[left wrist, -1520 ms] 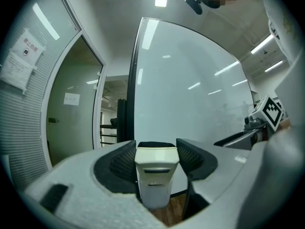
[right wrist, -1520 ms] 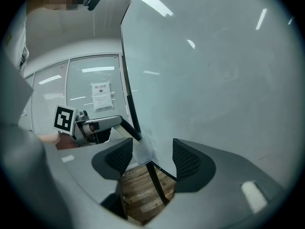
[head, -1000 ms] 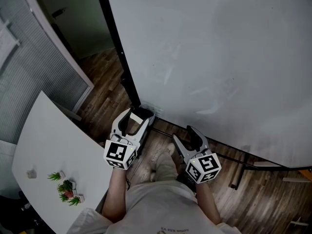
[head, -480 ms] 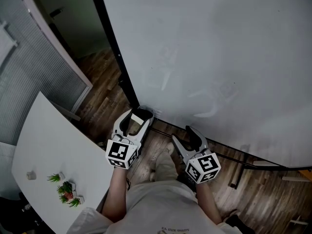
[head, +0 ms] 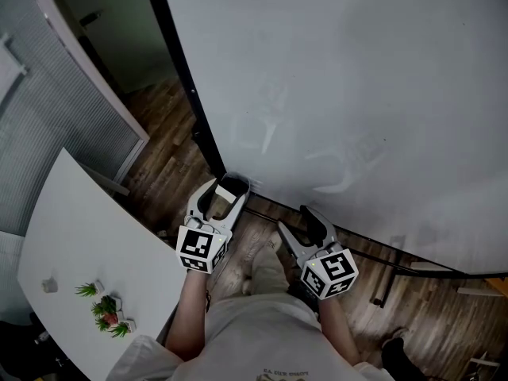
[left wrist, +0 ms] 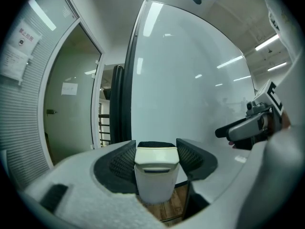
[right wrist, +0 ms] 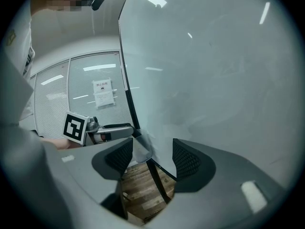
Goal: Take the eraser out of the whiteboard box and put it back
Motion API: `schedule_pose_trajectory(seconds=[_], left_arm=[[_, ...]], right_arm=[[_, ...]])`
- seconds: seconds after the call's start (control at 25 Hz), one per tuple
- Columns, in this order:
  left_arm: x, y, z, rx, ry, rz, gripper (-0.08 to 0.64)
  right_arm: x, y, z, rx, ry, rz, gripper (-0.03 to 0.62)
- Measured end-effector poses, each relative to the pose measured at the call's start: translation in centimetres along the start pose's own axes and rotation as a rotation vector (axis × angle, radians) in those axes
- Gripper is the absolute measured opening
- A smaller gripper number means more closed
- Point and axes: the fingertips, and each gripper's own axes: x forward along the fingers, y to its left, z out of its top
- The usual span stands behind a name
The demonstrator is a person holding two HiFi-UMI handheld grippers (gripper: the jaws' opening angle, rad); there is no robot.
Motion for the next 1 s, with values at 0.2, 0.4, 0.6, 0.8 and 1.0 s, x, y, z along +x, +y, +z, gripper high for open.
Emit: schedule_pose_trajectory(seconds=[0.2, 0.4, 0.6, 0.8, 1.0], left_arm=[[0.5, 0.1, -0.5, -0.007, 0.018, -0.014, 0.265], [0.9, 0.1, -1.0, -0.005, 0.032, -0.010, 0.267], [0.9, 0.3, -1.1, -0.008, 0.024, 0.006, 0.267], [0.9, 0.3, -1.0, -0.020, 0.019, 0.011, 0.268], [0.9, 0.2, -1.0, -0.042, 0.025, 0.013, 0.268]], right_arm=[[0.2, -0.2, -0.1, 0.004, 0.003, 0.003, 0.265], [0.2, -0.5, -0.2, 0.008, 0.003, 0.001, 0.264], [0.2, -0.7, -0.3, 0.010, 0.005, -0.001, 0.264], [-0.1, -0.7, -0.1, 0.008, 0.001, -0.003, 0.264], [-0.5, -0.7, 0.0, 0.006, -0.008, -0.003, 0.264]])
